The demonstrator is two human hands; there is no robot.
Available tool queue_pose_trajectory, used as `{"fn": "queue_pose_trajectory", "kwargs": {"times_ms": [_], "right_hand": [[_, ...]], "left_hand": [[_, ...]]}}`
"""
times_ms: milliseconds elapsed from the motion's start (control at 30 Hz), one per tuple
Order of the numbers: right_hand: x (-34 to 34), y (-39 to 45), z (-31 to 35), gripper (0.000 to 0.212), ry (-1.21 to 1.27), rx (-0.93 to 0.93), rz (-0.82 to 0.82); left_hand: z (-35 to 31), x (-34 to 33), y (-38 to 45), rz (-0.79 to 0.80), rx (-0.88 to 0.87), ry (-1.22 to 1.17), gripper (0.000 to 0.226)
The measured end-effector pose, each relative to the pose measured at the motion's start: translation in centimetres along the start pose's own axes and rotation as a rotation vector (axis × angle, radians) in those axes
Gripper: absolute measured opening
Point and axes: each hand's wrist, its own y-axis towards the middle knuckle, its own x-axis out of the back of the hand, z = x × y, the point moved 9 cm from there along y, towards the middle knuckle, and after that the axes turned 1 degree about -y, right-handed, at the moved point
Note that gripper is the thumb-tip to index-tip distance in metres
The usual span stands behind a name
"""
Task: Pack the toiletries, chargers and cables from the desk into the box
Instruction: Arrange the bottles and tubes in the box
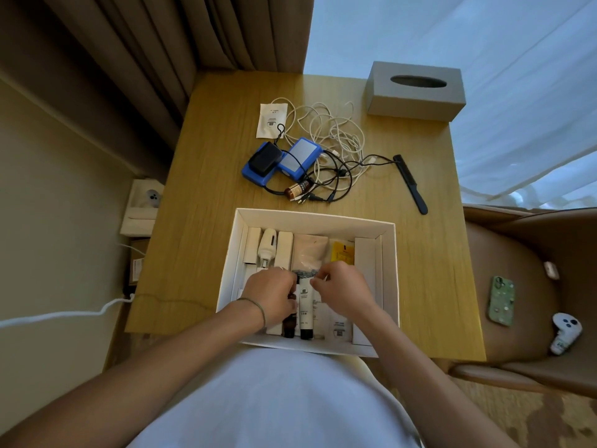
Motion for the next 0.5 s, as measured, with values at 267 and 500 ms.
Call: {"fn": "queue_pose_trajectory", "kwargs": {"times_ms": [267,500], "right_hand": [[6.3,0.4,3.6,0.012,0.178,0.103,-0.158],[12.2,1.7,6.2,0.017,0.312,0.154,-0.280]], "left_hand": [[-2.4,7.8,-1.6,-0.394,-0.163,-0.157,0.013],[-2.5,15.6,0.4,-0.550,-0.207,-0.268,0.014]]}}
